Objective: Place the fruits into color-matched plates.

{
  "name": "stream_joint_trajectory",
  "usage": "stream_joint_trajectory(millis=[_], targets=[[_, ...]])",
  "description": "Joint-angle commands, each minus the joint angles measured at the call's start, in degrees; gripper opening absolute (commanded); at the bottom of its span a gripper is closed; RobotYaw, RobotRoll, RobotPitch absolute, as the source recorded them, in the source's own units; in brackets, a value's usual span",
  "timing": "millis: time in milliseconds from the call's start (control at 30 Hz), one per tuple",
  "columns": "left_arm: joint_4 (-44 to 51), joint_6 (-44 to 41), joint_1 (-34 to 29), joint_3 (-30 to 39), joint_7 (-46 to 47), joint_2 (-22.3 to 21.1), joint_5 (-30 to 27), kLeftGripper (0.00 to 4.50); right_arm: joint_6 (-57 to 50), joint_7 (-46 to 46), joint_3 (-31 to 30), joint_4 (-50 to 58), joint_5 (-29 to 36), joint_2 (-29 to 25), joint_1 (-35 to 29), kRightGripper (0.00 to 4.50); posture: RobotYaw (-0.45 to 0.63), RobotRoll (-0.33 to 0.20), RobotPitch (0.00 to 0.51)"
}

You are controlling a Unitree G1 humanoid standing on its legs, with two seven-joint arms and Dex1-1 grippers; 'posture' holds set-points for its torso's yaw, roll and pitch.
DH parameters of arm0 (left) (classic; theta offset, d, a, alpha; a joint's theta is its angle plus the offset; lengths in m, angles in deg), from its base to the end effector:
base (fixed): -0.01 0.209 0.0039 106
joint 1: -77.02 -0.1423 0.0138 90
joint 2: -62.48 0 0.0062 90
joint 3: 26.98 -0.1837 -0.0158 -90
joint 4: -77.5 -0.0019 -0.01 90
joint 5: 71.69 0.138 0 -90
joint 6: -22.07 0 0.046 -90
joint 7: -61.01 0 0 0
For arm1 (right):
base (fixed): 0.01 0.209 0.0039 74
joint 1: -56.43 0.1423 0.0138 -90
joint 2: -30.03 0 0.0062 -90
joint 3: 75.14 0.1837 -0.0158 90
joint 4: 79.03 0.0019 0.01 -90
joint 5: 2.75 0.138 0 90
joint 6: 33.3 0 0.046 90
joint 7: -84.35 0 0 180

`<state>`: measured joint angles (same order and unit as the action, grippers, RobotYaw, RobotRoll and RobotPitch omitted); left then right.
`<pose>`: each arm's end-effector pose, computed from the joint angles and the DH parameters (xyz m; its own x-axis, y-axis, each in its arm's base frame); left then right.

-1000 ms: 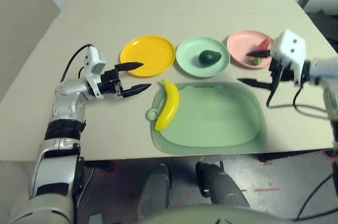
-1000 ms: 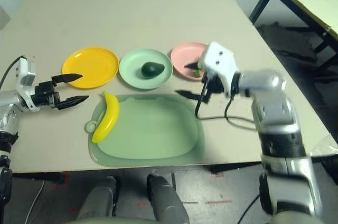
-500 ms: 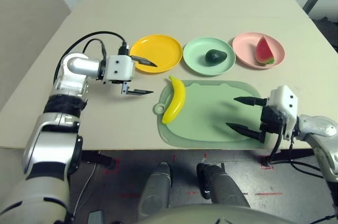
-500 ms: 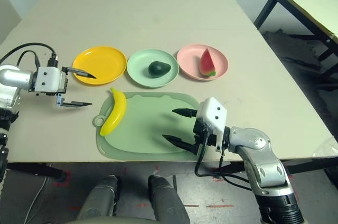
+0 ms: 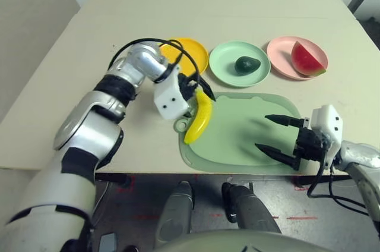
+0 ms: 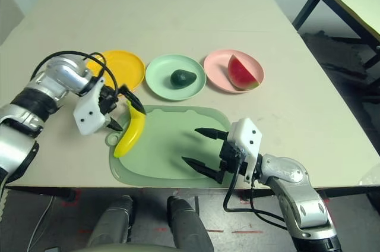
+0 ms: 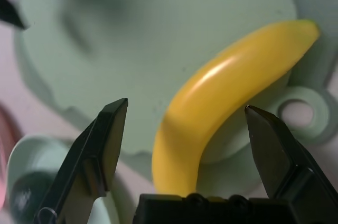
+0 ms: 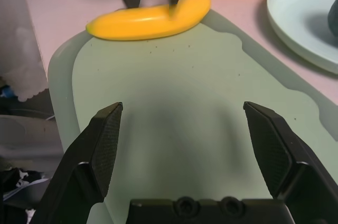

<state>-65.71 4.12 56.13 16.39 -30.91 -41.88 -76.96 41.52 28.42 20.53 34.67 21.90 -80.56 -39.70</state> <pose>0.3296 0.1296 0.2240 -0.1227 -0.4845 -0.8661 0.1043 -0.8742 0.4742 0.1799 -0.2409 0.1252 0.4975 0.8488 -0.1790 -0.8663 0.4752 -0.1541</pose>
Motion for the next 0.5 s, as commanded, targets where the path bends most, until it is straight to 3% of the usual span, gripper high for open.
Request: stream_joint_trajectory(millis=[33,167,400,467,500], targets=[[-2.99,3.91,1.24,-4.5,-0.58,0.72,0.37,4.5,-0.3,1.79,0.7,1.53,0.45,-0.09,-1.02,4.47,-0.1,0.0,0.178],[-8.26,7.32,0.83,-4.68,-0.58,3.2,3.61,4.5,0.33,2.83,0.12,2.81,-0.06,-0.3,-2.21,4.47,-0.13,0.0,0.172],[-12.45,8.09,0.51,-2.53,0.38,5.4,7.44,2.15,0.06,4.7,0.39,4.4,0.2,-0.37,-3.29,4.5,-0.15,0.0,0.161],[-12.6,8.3,0.62,-2.25,0.32,5.31,7.62,1.63,0.07,4.81,0.46,4.55,0.36,-0.54,-3.44,4.5,-0.15,0.0,0.161],[-12.66,8.12,0.79,-2.01,0.04,5.08,7.41,1.6,0.17,4.81,0.42,4.41,0.35,-0.56,-3.45,4.5,-0.14,0.0,0.157]])
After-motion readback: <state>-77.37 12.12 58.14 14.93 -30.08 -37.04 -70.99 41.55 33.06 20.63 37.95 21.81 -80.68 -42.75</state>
